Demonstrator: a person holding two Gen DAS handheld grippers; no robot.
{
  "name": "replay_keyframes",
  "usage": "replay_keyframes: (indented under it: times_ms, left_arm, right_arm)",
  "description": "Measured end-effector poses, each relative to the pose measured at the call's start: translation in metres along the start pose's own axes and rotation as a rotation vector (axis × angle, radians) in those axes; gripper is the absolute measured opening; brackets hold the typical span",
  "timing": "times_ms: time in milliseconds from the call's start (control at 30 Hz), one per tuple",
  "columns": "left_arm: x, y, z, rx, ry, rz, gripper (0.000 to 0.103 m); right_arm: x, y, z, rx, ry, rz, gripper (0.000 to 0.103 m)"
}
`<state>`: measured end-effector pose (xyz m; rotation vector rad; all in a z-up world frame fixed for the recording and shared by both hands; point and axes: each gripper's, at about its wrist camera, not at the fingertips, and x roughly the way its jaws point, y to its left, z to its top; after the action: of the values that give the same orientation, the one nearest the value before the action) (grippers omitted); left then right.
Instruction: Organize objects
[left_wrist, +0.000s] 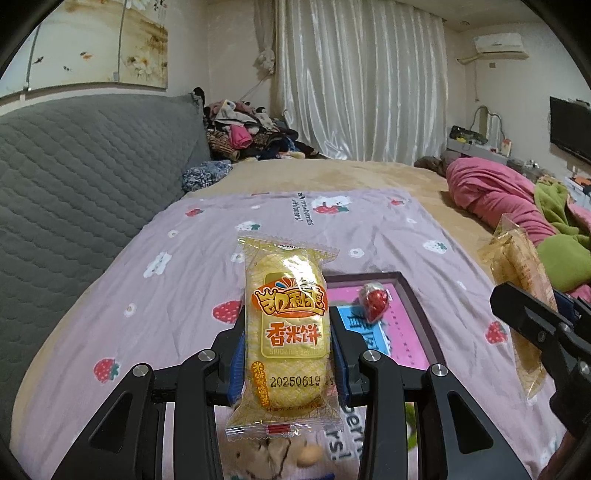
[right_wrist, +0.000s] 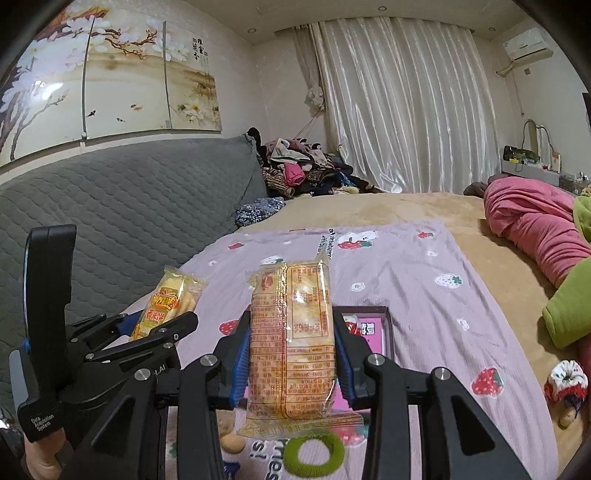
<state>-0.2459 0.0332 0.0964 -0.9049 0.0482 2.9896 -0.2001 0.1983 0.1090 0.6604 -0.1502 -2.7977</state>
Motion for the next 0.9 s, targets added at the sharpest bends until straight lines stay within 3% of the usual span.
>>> replay_keyframes:
  times_ms: [300, 500, 767, 900]
  left_arm:
    - [0.048, 0.009, 0.027, 0.001, -0.023, 0.015, 0.039]
    - [0.083, 0.008, 0.027, -0.012, -0.021, 0.005, 0.039]
    - [0.142, 0.014, -0.004, -0.026, 0.059, 0.048, 0.039]
    - [0.163, 0.021, -0.019, -0.046, 0.111, 0.035, 0.039]
  right_arm:
    - [0.042, -0.015, 0.02, 0.01, -0.055, -0.013, 0.039]
    - [0.077, -0.033, 0.008, 0.038, -0.068, -0.045, 0.039]
    - [0.13, -0.057, -0.025, 0.05, 0.053, -0.034, 0.039]
    - [0.145, -0.066, -0.035, 0.052, 0.084, -0.056, 0.04]
